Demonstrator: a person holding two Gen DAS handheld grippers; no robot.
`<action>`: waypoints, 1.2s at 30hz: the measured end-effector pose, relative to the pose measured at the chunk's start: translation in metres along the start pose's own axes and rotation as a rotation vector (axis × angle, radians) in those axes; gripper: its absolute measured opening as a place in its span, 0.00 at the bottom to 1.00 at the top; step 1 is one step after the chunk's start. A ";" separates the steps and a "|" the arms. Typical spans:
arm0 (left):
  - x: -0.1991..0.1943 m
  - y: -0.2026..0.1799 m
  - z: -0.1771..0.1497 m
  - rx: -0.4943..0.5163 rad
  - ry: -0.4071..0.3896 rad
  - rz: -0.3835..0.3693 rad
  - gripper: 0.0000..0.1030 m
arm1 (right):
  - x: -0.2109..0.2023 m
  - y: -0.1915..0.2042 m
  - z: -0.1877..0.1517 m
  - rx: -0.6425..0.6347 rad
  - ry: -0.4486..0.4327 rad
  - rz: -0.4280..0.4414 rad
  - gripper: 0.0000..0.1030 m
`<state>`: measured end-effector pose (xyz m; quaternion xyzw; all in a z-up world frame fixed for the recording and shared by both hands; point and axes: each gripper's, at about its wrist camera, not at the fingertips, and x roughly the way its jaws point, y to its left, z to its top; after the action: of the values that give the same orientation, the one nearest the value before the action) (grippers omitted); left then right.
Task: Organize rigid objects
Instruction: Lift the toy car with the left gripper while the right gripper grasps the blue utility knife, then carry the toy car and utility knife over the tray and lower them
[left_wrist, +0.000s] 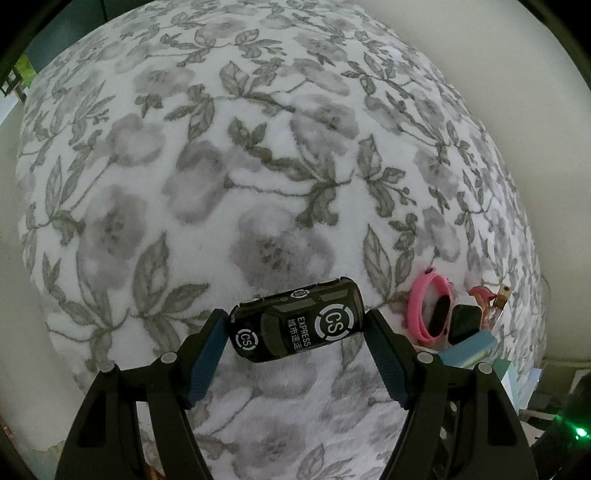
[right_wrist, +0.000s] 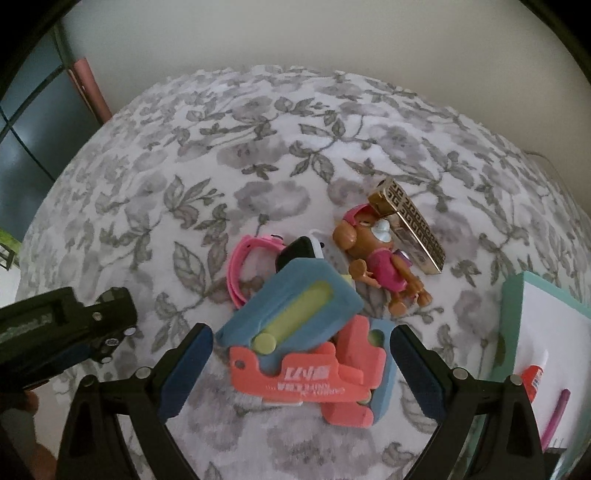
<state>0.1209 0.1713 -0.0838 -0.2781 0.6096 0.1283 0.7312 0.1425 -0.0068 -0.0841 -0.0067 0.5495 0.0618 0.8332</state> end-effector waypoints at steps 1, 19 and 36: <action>0.000 0.000 0.001 0.001 -0.001 -0.004 0.74 | 0.001 0.000 0.001 0.004 0.000 -0.003 0.95; 0.003 0.000 -0.001 0.014 0.013 -0.018 0.74 | -0.010 -0.010 -0.004 0.045 -0.024 0.041 0.63; -0.032 -0.037 -0.011 0.118 -0.101 -0.018 0.74 | -0.072 -0.072 -0.019 0.163 -0.152 0.009 0.63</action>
<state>0.1244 0.1397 -0.0448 -0.2331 0.5757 0.0995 0.7774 0.1053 -0.0868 -0.0296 0.0682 0.4881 0.0213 0.8699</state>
